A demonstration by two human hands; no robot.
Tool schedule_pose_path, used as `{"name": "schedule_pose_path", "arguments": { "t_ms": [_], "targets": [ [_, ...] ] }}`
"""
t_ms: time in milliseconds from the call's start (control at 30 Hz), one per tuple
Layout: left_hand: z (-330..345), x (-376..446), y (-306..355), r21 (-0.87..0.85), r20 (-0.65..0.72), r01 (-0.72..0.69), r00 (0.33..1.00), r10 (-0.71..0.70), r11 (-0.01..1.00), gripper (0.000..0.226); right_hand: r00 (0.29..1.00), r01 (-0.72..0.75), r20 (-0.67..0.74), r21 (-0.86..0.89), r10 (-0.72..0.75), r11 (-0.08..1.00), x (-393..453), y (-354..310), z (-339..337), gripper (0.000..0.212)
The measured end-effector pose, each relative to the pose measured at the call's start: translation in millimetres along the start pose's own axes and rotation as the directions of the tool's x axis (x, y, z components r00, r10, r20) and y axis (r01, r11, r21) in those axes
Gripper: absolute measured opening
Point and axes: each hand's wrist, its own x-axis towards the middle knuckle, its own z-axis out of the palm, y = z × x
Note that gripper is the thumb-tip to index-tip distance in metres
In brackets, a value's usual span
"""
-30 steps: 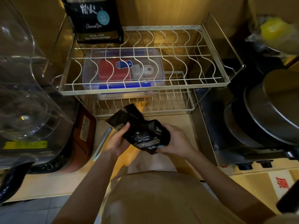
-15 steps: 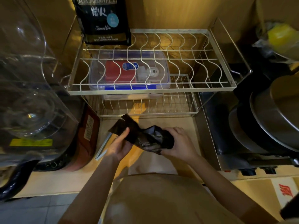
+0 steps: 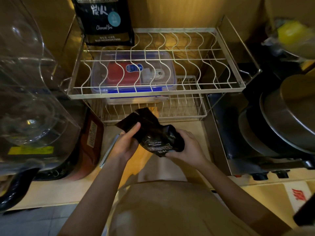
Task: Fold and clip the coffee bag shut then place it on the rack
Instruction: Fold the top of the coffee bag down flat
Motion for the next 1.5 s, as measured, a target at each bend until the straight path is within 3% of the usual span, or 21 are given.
{"name": "schedule_pose_path", "arguments": {
  "t_ms": [133, 300, 400, 533, 667, 1167, 1500],
  "targets": [
    [22.6, -6.0, 15.4, 0.290, 0.039, -0.137, 0.991, 0.132, 0.947, 0.027, 0.997, -0.079, 0.016, 0.228, 0.077, 0.971, -1.2, 0.1, 5.2, 0.081],
    [30.1, -1.3, 3.5, 0.552, -0.045, -0.126, 0.983, 0.180, 0.824, 0.008, 0.975, -0.206, 0.160, 0.406, 0.152, 0.890, 7.5, -0.1, 7.0, 0.082],
    [31.5, -1.4, 0.0, 0.599, 0.001, -0.156, 0.981, 0.194, 0.785, 0.011, 0.976, -0.215, 0.155, 0.594, 0.152, 0.775, 8.5, -6.0, -3.7, 0.074],
    [21.5, -4.5, -2.0, 0.692, 0.095, -0.200, 0.978, 0.187, 0.694, 0.026, 0.985, -0.170, 0.104, 0.664, 0.135, 0.728, 12.8, -13.3, -17.5, 0.037],
    [16.8, -6.9, -2.7, 0.648, 0.057, -0.202, 0.974, 0.217, 0.734, 0.015, 0.990, -0.134, 0.058, 0.670, 0.128, 0.730, 18.8, -20.1, -23.2, 0.016],
    [18.8, 0.7, 1.4, 0.700, 0.062, -0.186, 0.978, 0.201, 0.690, 0.009, 0.987, -0.139, 0.040, 0.714, 0.157, 0.686, 20.4, -18.7, -21.0, 0.010],
    [11.6, -1.6, 6.4, 0.612, 0.029, -0.150, 0.985, 0.167, 0.777, 0.016, 0.988, -0.142, 0.072, 0.760, 0.135, 0.634, 21.3, -27.4, -25.9, 0.025]
  ]
}}
